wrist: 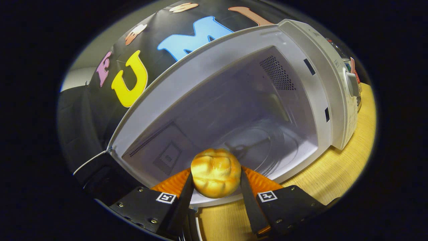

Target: Open the microwave, put the food inside, and close the microwave door.

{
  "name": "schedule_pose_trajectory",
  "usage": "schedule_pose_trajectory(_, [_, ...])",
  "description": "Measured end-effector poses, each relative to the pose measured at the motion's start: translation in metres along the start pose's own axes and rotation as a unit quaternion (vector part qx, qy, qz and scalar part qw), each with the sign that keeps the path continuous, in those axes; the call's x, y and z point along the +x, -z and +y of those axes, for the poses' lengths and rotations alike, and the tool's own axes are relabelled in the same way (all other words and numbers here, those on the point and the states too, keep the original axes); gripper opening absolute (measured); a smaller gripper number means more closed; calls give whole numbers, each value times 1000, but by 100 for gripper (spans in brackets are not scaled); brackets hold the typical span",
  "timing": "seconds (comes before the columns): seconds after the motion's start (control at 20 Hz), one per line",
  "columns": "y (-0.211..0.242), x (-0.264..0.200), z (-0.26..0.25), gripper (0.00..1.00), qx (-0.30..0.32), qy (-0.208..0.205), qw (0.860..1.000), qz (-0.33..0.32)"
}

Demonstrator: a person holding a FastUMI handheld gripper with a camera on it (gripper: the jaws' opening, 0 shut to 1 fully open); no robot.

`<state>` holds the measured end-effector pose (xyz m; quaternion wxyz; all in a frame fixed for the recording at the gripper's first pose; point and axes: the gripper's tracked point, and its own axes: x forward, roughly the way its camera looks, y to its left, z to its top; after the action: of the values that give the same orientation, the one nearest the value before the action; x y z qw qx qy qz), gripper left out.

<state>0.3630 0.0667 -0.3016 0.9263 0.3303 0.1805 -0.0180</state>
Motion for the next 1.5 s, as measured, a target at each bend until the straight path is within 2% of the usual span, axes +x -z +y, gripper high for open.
schedule_pose_trajectory(0.4, [5,23,-13,73,-2,8,1000,-7])
schedule_pose_trajectory(0.5, [4,25,-10,73,-4,-1,1000,-15])
schedule_pose_trajectory(0.65, [3,26,-12,86,-31,10,999,-31])
schedule_pose_trajectory(0.9, [6,29,-17,87,-88,32,994,-51])
schedule_pose_trajectory(1.0, [6,29,-12,88,-83,21,995,-50])
schedule_pose_trajectory(1.05, [7,29,-11,95,-77,19,996,-48])
schedule_pose_trajectory(1.3, [4,28,-16,97,-91,27,994,-56])
schedule_pose_trajectory(1.5, [-7,11,-4,97,-124,16,989,-77])
